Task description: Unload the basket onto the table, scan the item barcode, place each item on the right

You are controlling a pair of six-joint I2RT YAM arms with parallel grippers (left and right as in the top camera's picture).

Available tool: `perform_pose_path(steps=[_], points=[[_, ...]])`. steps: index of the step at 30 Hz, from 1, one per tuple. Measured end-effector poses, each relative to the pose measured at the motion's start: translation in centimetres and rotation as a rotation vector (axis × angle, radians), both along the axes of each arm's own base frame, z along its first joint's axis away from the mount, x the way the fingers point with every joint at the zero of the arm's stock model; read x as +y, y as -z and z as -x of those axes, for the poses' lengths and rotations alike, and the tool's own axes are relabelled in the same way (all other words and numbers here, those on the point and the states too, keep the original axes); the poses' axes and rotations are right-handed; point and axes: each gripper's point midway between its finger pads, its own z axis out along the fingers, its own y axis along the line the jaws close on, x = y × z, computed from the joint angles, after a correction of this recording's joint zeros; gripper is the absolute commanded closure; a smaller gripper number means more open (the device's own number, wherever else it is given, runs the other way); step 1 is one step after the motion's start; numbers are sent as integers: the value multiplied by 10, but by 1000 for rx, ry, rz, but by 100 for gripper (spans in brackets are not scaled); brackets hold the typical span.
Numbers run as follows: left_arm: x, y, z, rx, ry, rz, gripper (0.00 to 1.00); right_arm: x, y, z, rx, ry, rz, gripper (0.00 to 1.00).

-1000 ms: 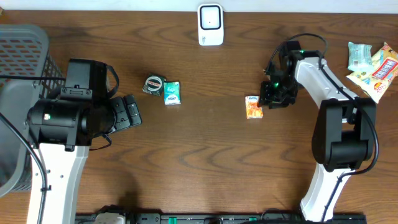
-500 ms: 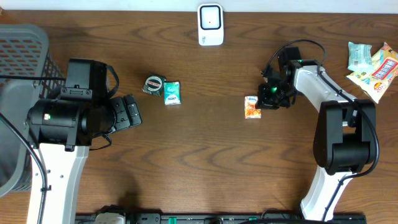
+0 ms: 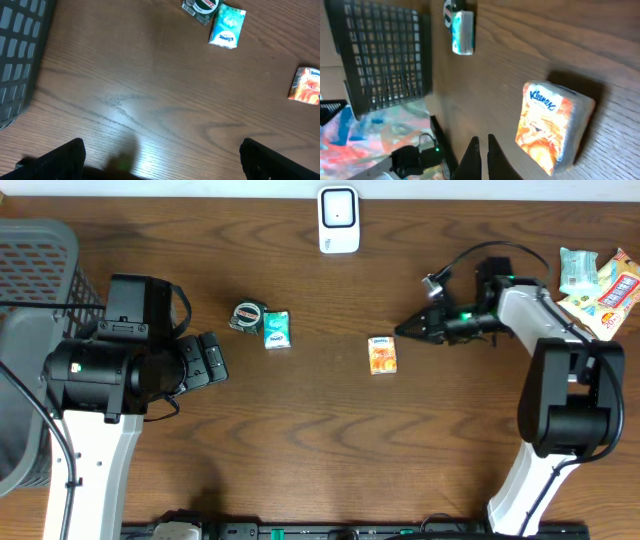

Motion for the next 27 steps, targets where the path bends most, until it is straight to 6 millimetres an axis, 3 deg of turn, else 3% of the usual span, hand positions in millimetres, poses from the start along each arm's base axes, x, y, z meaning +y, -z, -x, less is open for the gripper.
perform_pose_path(steps=[3, 9, 15, 19, 23, 27], points=[[0, 0, 0, 0, -1, 0, 2, -6, 11, 6, 39, -2, 83, 66], [0, 0, 0, 0, 0, 0, 2, -6, 50, 17, 94, -40, 380, 46], [0, 0, 0, 0, 0, 0, 2, 1, 74, 11, 99, 7, 620, 46], [0, 0, 0, 0, 0, 0, 3, 11, 77, 5, 88, 45, 658, 49], [0, 0, 0, 0, 0, 0, 2, 20, 79, 8, 91, 46, 669, 67], [0, 0, 0, 0, 0, 0, 2, 22, 84, 9, 88, 52, 671, 75]])
